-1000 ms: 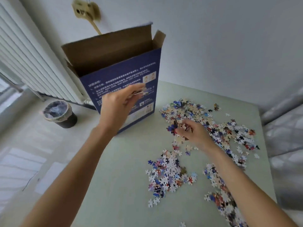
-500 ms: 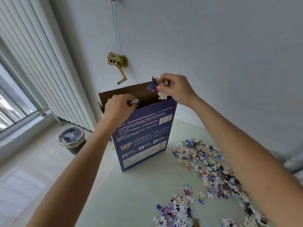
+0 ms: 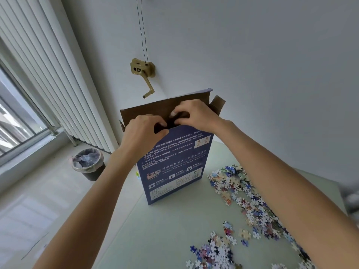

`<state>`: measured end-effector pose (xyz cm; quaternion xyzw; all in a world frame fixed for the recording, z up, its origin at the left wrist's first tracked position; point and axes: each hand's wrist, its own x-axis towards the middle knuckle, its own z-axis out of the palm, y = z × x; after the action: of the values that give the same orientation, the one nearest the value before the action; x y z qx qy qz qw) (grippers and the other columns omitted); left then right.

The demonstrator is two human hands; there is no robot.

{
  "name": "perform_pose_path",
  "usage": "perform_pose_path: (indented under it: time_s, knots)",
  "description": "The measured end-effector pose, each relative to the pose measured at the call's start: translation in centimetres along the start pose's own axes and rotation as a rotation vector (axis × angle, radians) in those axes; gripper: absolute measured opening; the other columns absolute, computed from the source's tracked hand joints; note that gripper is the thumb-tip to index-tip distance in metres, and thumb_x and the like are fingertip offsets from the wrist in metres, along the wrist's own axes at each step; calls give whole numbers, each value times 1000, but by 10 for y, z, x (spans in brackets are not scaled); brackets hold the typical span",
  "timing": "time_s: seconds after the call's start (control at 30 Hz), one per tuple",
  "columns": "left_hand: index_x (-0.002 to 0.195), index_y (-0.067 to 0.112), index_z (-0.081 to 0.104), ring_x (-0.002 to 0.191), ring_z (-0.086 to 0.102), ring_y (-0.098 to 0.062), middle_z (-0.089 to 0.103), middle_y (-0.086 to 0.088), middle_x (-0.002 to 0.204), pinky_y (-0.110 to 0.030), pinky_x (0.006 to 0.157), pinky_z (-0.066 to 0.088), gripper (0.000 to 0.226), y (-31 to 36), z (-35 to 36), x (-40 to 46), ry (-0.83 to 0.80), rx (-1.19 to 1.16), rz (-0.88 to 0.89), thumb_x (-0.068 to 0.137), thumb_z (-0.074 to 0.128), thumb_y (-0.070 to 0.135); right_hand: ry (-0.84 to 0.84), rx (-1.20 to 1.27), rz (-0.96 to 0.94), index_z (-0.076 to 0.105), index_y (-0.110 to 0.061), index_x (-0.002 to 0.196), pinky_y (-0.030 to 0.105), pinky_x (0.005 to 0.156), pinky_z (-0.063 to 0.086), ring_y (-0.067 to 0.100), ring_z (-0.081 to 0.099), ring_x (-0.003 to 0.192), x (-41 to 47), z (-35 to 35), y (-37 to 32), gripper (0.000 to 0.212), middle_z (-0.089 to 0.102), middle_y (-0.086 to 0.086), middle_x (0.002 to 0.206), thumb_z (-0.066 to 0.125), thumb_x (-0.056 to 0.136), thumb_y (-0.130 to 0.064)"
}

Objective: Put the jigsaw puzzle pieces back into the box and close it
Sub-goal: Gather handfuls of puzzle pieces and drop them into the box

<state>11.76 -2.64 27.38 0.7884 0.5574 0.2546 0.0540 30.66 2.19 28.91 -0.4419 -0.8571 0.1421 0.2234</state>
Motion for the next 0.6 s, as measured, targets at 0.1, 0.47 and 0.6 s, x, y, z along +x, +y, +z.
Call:
perform_pose_path:
  time_s: [0.1,0.47,0.6]
  knots:
    - [107,29,66,84,63,-13,69,6,99,-29,69,53,20,0,3,-5,21,-18,25,88,61,31,9,6,4,67,-15,109,31,94,46,12,59,102,-3,3,-4,23,67,0,109,64,86,-15]
    - [103,15,68,85,64,-16,71,-1,94,-22,62,50,21,22,44,-73,369,-62,443,91,54,26,530,35,218,67,-7,106,11,76,47,11,62,90,-168,88,-16,19,69,7,102,61,89,-13]
    - [103,15,68,85,64,-15,70,2,95,-23,70,51,18,23,101,-132,126,-238,374,87,60,20,302,80,552,65,-6,111,23,85,45,21,62,99,-266,146,-7,25,67,8,107,61,86,-4]
